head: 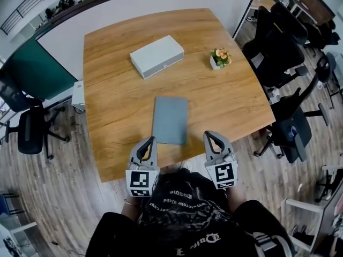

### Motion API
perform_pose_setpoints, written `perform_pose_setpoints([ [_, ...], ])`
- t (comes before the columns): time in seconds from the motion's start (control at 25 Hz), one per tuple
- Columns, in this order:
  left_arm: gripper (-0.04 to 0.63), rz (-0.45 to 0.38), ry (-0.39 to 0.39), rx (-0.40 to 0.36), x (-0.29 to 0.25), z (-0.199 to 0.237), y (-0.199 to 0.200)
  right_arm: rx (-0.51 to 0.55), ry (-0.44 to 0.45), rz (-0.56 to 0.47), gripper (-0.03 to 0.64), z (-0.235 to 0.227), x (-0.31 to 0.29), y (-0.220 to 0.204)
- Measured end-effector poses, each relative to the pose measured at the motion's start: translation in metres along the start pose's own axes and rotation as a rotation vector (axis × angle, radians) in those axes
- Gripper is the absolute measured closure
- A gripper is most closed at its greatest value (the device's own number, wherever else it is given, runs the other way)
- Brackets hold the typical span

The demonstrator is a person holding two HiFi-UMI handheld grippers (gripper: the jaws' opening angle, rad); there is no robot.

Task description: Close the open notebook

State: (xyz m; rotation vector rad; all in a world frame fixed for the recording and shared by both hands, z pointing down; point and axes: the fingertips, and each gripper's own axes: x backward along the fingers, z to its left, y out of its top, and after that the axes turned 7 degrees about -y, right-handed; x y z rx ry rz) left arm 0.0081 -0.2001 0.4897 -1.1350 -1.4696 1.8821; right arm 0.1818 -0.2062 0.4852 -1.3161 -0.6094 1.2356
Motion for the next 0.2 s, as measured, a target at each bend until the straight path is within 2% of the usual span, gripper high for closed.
perform_pose_setpoints([
  [0.2,0.574,0.005,-0.002,0.001,0.0020,-0.0037,-0.0048,-0.037,0.043,0.031,0.612,0.0087,0.0046,-0.0069],
])
